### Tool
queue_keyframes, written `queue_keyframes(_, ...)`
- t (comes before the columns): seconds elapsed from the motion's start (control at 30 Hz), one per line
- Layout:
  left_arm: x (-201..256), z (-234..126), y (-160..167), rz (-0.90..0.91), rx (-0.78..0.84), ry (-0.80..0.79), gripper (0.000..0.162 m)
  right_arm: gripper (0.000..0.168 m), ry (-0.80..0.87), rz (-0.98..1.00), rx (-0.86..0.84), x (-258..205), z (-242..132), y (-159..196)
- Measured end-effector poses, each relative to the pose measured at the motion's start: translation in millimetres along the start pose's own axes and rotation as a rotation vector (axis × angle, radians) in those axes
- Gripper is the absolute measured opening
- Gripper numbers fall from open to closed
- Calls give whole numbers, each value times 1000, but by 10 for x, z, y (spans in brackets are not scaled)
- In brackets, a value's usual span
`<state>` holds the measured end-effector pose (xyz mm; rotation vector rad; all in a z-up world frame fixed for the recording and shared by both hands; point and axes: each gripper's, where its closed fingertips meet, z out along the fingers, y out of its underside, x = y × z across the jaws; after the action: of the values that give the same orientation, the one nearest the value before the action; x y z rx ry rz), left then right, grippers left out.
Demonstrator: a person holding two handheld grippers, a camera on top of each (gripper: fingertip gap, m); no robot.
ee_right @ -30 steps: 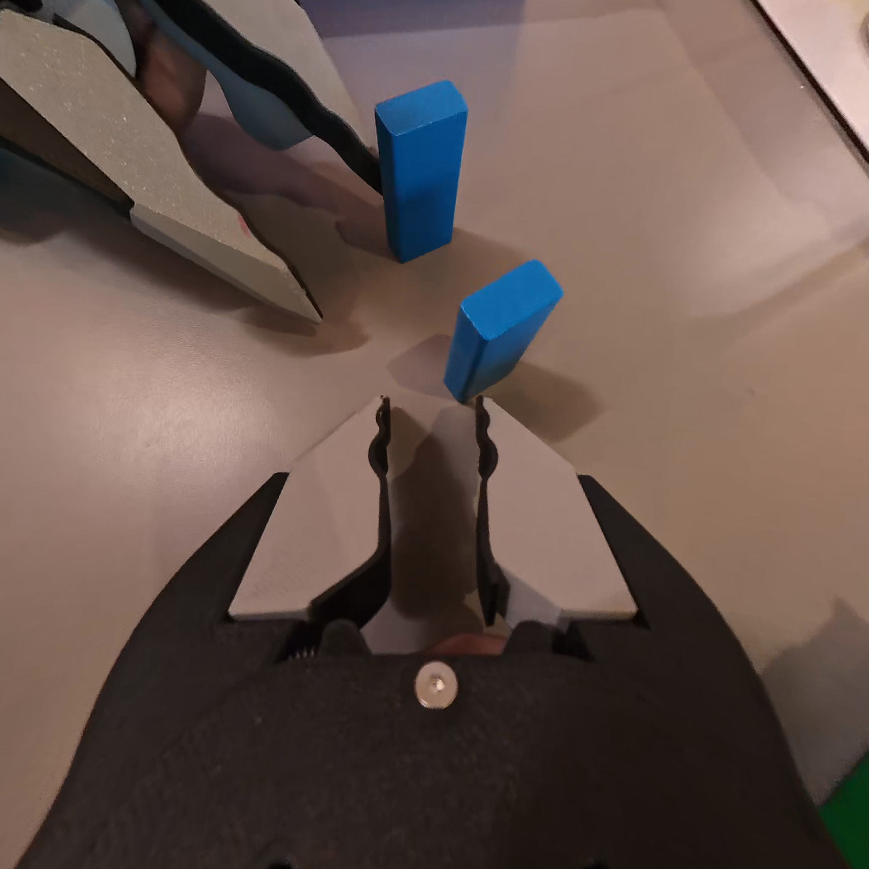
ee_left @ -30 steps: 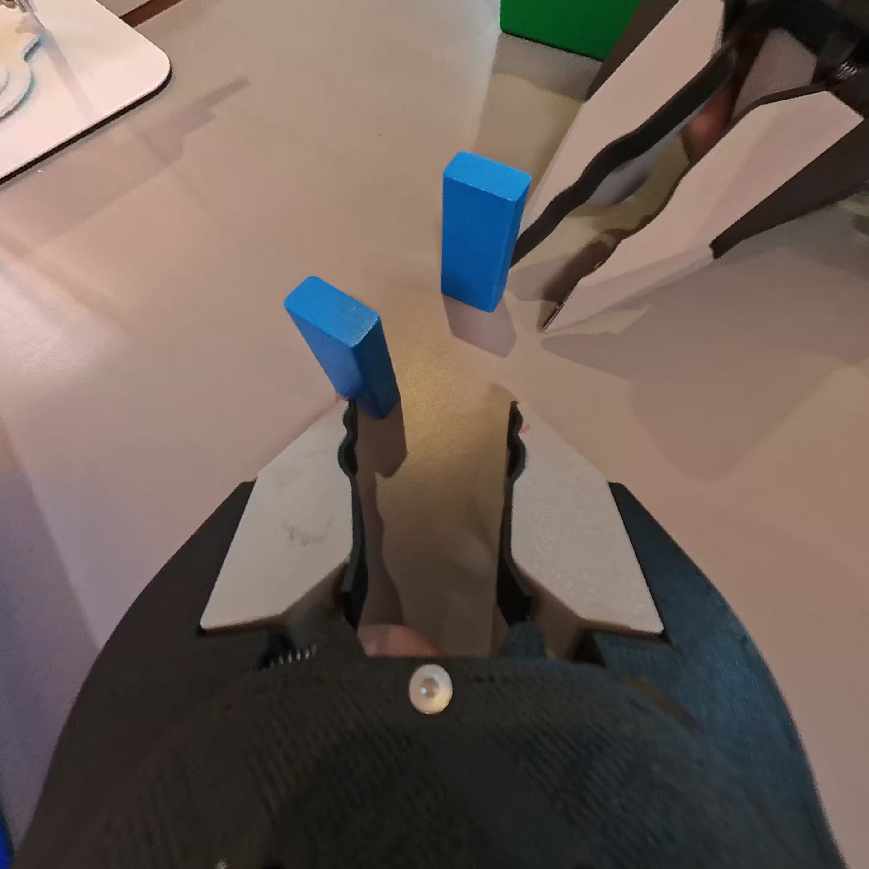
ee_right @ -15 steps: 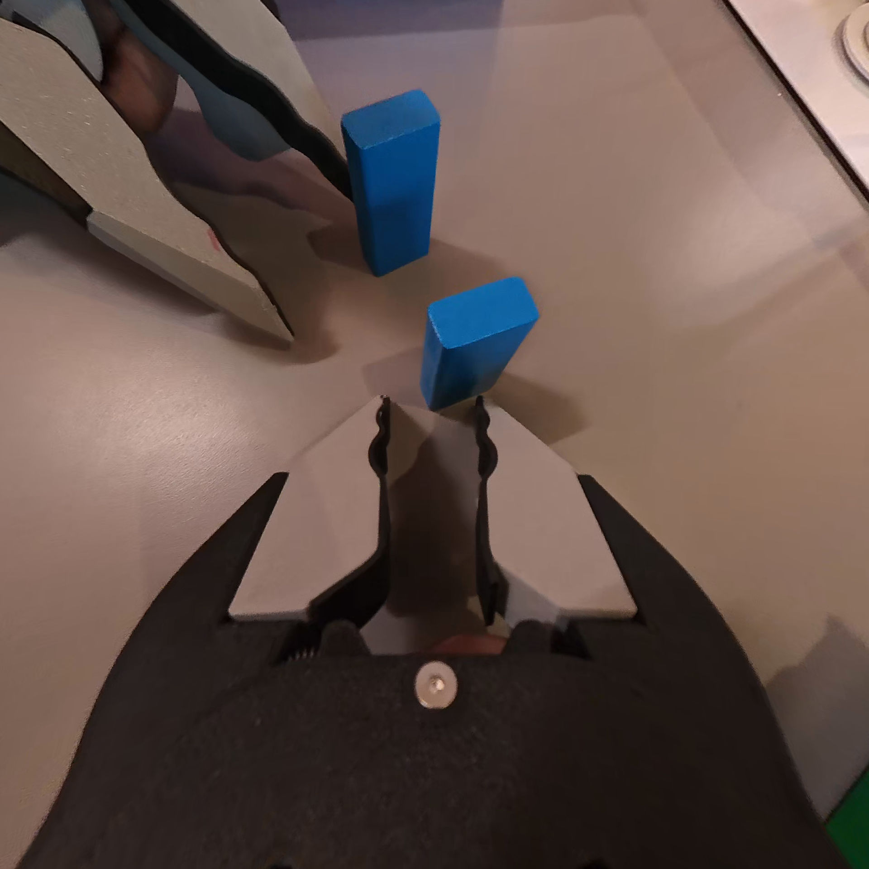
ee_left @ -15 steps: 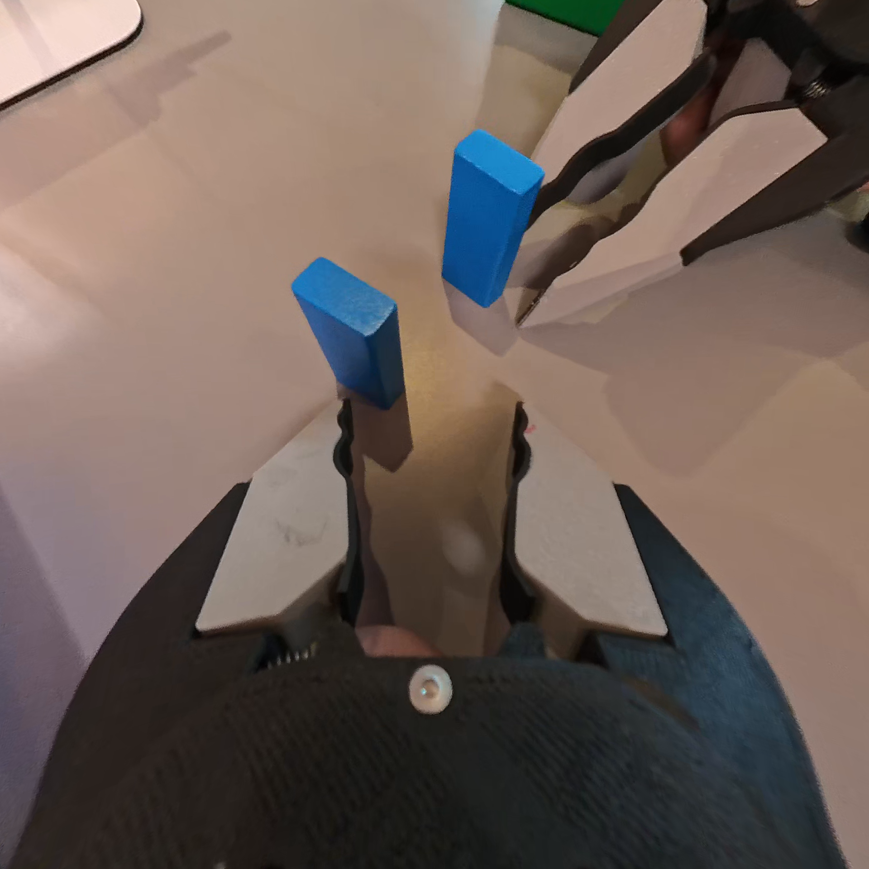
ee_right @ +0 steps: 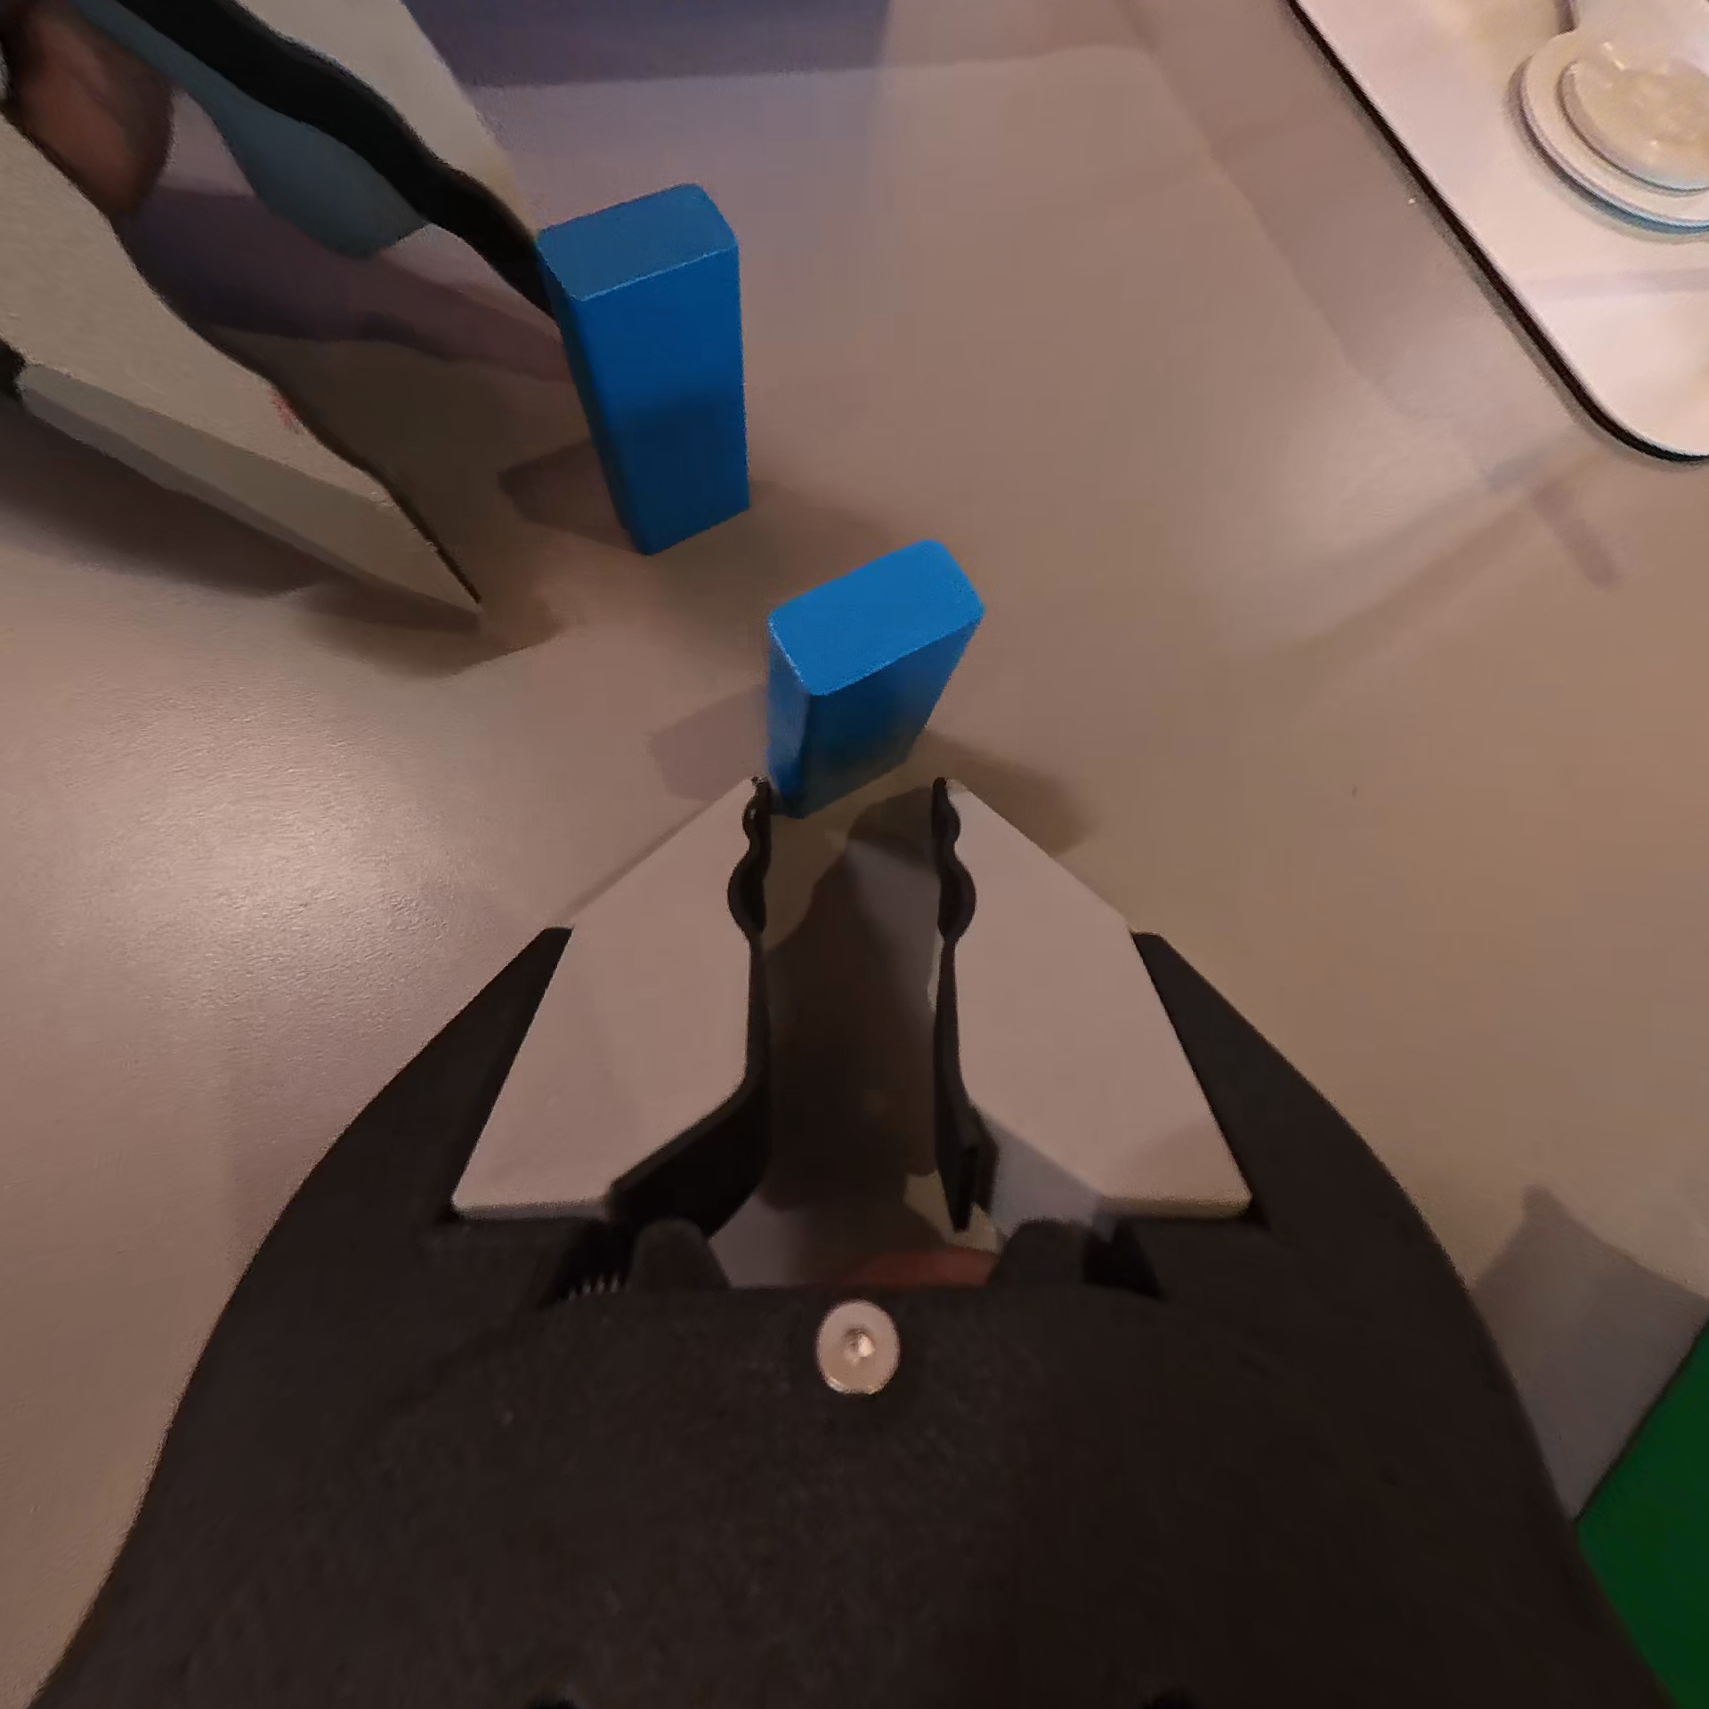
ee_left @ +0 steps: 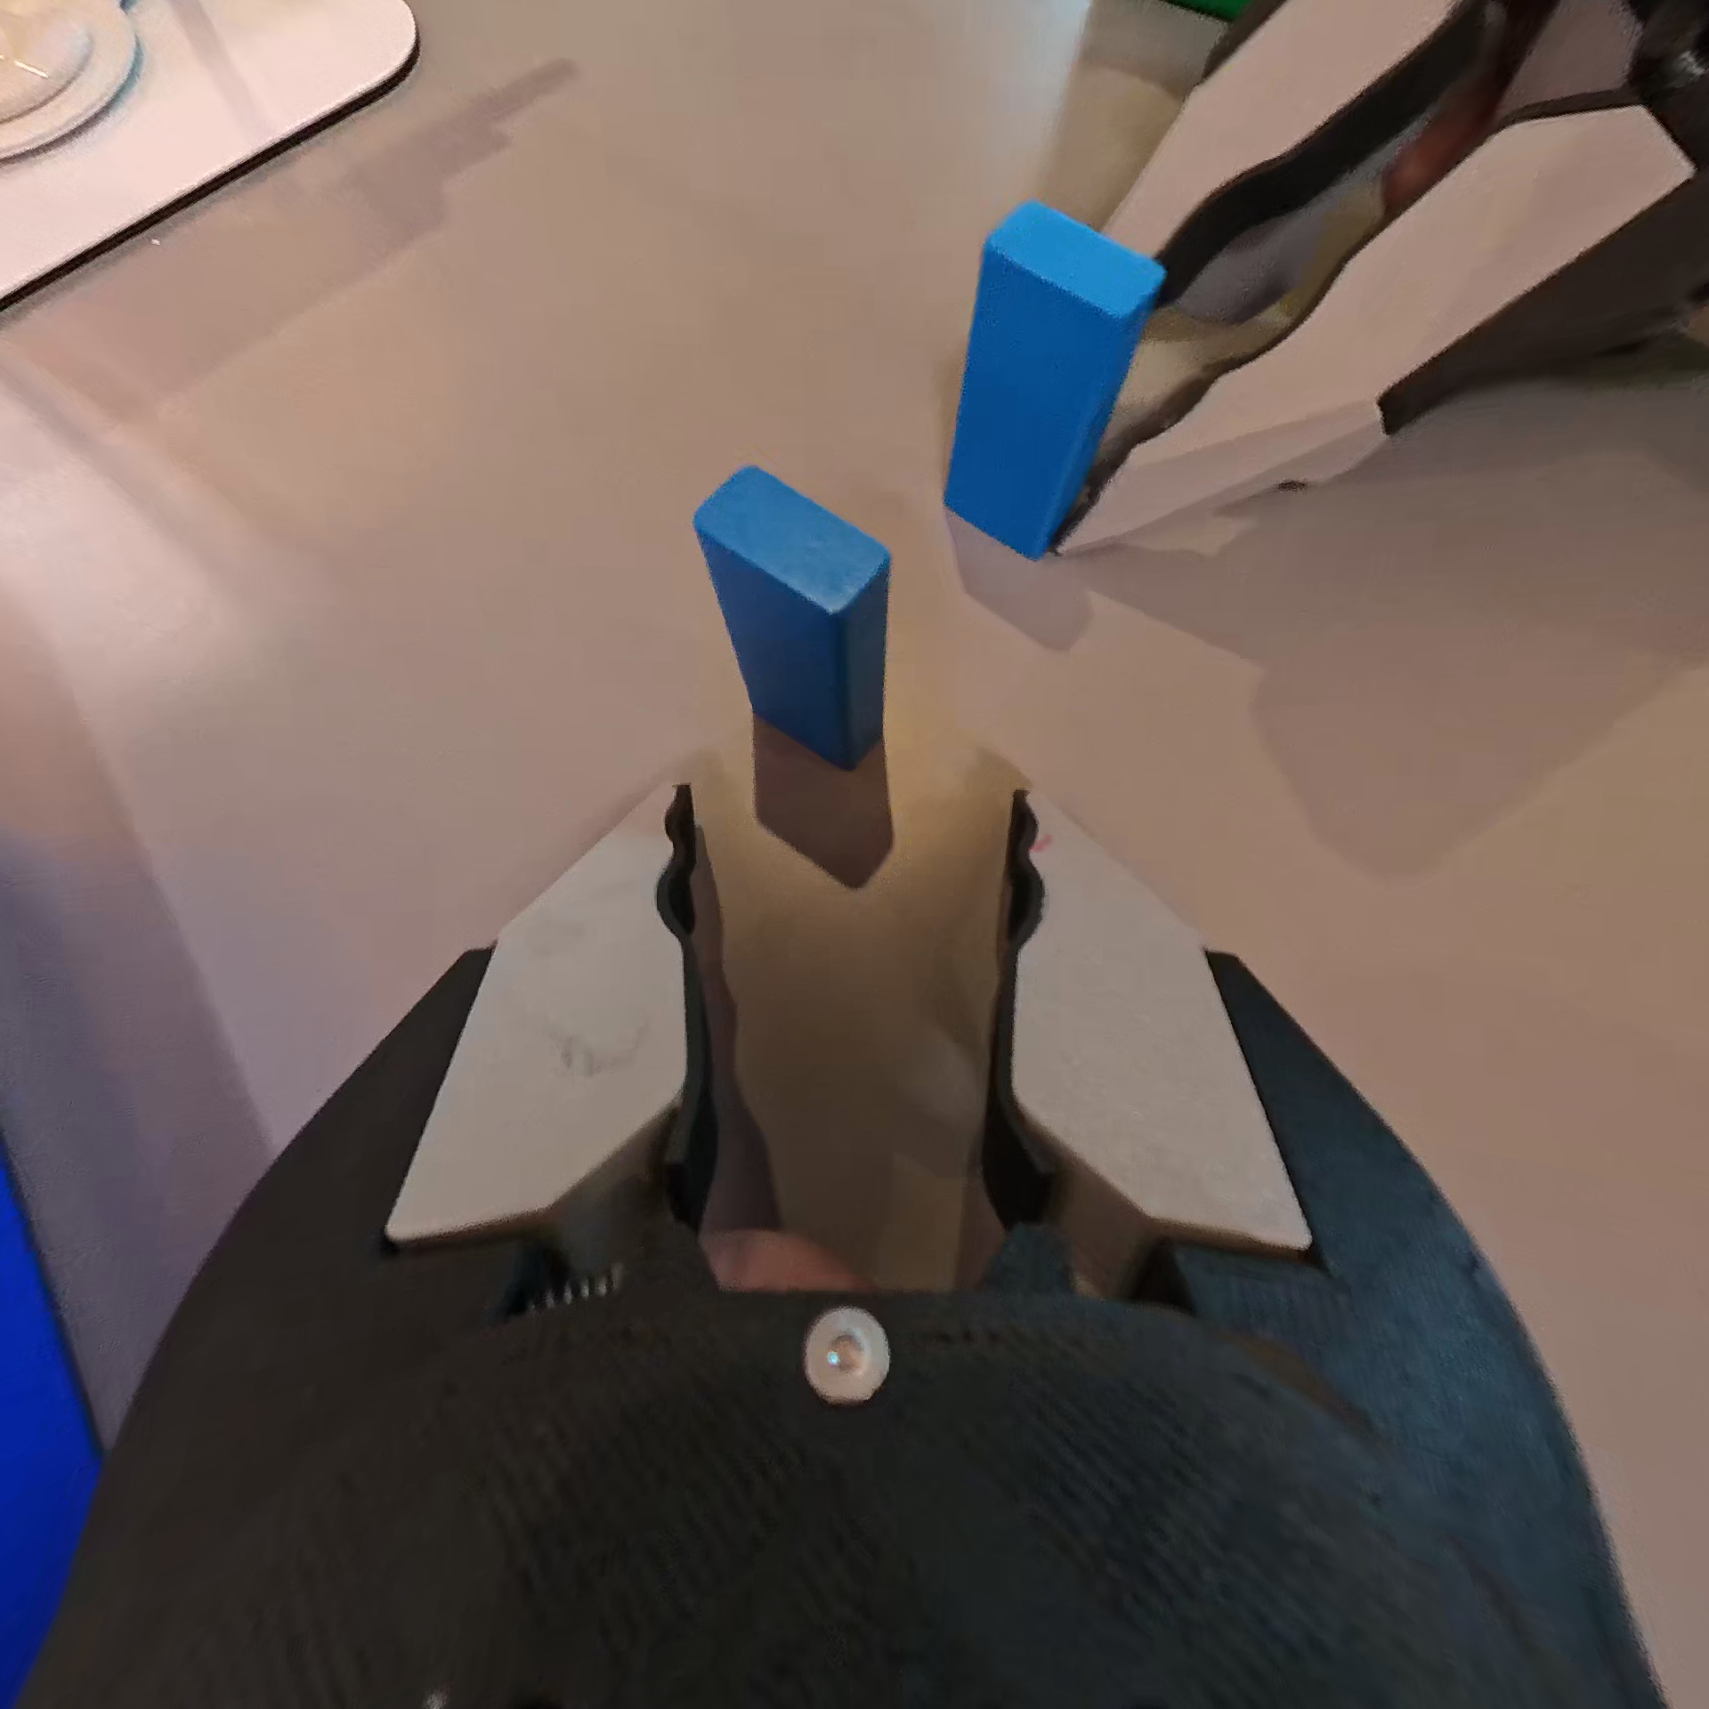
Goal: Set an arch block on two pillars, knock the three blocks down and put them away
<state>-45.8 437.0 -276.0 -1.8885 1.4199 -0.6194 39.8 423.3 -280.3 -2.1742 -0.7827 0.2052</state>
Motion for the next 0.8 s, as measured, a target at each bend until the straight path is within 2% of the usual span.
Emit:
queue_keyframes(0.17,161,-231,124,11,-3,-25,67,33,-20,-5,1,-44,-6,1)
queue_keyframes(0.23,314,-470,67,1,42,13,68,34,-23,-6,0,-53,-14,7)
queue_keyframes(0.33,392,-1005,-216,-7,182,26,69,35,-24,-8,-1,-61,-15,5)
queue_keyframes(0.43,108,-1514,-468,-19,277,-64,68,35,-24,-19,-2,-84,-8,-6)
queue_keyframes(0.53,-580,-1846,-540,-78,284,-265,64,35,-17,-24,-3,-88,-13,-5)
queue_keyframes(0.63,-1211,-1879,-280,-193,158,-327,70,35,-13,-23,-3,-84,-29,8)
queue_keyframes(0.73,-1551,-1755,205,-259,-39,-266,72,35,-15,-14,1,-80,-46,29)
queue_keyframes(0.8,-1619,-1679,545,-323,-185,-189,73,35,-16,-10,1,-77,-54,37)
